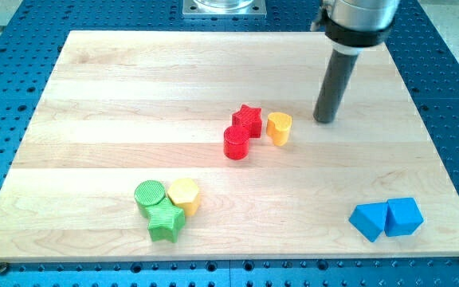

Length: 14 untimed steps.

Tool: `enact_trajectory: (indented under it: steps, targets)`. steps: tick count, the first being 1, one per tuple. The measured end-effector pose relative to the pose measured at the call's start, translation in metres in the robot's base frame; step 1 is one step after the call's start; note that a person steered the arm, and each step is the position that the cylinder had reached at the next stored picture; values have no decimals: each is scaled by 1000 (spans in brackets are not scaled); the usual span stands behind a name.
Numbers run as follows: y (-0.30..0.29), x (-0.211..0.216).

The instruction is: Move the yellow heart below the hexagon

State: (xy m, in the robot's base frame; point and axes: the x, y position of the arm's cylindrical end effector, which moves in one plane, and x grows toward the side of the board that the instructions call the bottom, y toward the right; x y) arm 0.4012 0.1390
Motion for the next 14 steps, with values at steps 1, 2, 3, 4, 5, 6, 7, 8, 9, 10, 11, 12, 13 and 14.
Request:
enact_trajectory:
  steps: [1,2,3,4,5,6,7,8,9,10,11,12,13,14]
  targets:
    - [-63,34]
    - [-106,114]
    - [-109,125]
    - [-121,156]
    - [-133,176]
    - [-139,181]
    - [-141,181]
    - [-141,181]
    - [-141,182]
    - [-141,183]
    - [-141,183]
    - [-142,177]
    - [-153,154]
    - [-162,132]
